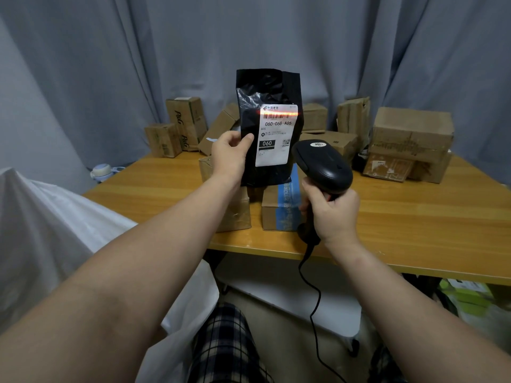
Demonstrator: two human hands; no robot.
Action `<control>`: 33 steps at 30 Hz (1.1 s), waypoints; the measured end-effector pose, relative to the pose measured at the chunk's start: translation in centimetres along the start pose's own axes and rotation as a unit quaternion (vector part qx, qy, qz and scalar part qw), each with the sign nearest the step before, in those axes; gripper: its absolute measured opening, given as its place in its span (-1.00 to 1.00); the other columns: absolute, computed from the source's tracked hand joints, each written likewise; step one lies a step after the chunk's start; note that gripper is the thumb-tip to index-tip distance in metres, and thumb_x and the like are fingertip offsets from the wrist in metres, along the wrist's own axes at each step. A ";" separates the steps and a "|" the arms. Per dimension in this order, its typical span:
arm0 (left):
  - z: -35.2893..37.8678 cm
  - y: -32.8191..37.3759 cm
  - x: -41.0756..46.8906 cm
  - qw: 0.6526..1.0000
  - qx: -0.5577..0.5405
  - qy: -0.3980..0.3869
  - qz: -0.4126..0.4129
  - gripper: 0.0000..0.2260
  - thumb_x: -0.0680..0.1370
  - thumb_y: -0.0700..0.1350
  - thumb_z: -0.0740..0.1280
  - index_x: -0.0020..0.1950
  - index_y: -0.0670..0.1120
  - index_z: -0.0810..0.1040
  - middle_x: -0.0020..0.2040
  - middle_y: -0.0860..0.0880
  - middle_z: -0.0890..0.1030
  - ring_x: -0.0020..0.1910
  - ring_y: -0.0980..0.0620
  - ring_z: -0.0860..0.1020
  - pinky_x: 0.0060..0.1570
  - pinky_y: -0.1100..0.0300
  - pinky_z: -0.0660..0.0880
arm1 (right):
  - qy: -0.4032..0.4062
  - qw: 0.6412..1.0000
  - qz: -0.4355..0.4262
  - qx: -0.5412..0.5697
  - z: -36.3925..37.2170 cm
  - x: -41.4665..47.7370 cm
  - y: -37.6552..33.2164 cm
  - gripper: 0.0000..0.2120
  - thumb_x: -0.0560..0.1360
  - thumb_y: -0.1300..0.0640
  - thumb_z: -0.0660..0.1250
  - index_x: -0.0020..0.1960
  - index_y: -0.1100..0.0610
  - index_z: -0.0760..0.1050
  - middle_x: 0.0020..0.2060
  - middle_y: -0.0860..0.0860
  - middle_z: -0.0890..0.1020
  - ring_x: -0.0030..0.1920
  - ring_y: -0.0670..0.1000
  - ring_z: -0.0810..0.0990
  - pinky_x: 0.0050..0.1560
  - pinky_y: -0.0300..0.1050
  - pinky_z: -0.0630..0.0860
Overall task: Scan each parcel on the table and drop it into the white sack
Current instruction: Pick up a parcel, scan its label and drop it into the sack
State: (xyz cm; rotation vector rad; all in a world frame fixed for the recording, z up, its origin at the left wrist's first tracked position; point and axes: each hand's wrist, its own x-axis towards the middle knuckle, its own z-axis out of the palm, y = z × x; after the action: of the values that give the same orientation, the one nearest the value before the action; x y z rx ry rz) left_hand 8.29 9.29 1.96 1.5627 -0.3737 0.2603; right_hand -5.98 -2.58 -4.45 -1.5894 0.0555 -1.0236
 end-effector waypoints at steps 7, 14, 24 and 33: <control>0.0 0.7 0.4 1.000 0.010 -0.005 0.010 -0.87 0.57 -0.12 0.35 0.06 -0.14 0.59 -0.04 -0.04 0.65 -0.04 0.06 0.63 -0.08 0.21 0.59 | -0.002 1.000 -0.015 0.002 0.1 -0.4 0.0 -0.84 0.38 -0.10 0.37 -0.25 -0.02 0.55 -0.45 -0.03 0.59 -0.37 0.06 0.62 -0.29 0.23 0.59; 0.1 2.3 1.1 0.999 0.021 -0.027 0.036 -0.95 0.56 -0.16 0.36 -0.05 -0.11 0.60 -0.15 0.00 0.65 -0.13 0.08 0.64 -0.13 0.19 0.59 | -0.003 1.000 -0.003 0.009 0.3 -0.4 -0.4 -0.83 0.37 -0.12 0.37 -0.24 -0.02 0.54 -0.43 -0.03 0.60 -0.33 0.08 0.63 -0.23 0.20 0.61; -4.9 7.5 -1.8 0.989 0.051 -0.050 0.131 -0.91 0.54 -0.21 0.37 -0.17 -0.11 0.58 -0.32 -0.01 0.55 -0.37 0.18 0.48 -0.30 0.31 0.45 | -0.062 0.995 0.009 0.071 2.9 -0.8 -3.8 -0.88 0.40 0.06 0.40 -0.16 0.11 0.58 -0.42 0.01 0.60 -0.41 0.03 0.61 -0.36 -0.03 0.57; -19.4 4.9 -10.0 0.992 0.108 0.032 0.065 -0.88 0.53 -0.25 0.38 -0.21 -0.13 0.56 -0.36 0.01 0.55 -0.40 0.16 0.46 -0.34 0.30 0.45 | -0.253 0.956 0.118 0.089 12.2 -8.1 -3.7 -0.60 0.48 0.19 0.44 -0.22 0.53 0.39 -0.45 0.20 0.50 -0.51 0.07 0.56 -0.41 -0.04 0.50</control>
State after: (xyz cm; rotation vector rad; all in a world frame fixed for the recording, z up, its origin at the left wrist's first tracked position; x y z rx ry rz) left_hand -1.49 29.34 3.13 1.7397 -0.4089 0.4631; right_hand -5.04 12.47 -5.21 -1.5898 -0.1884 -0.4057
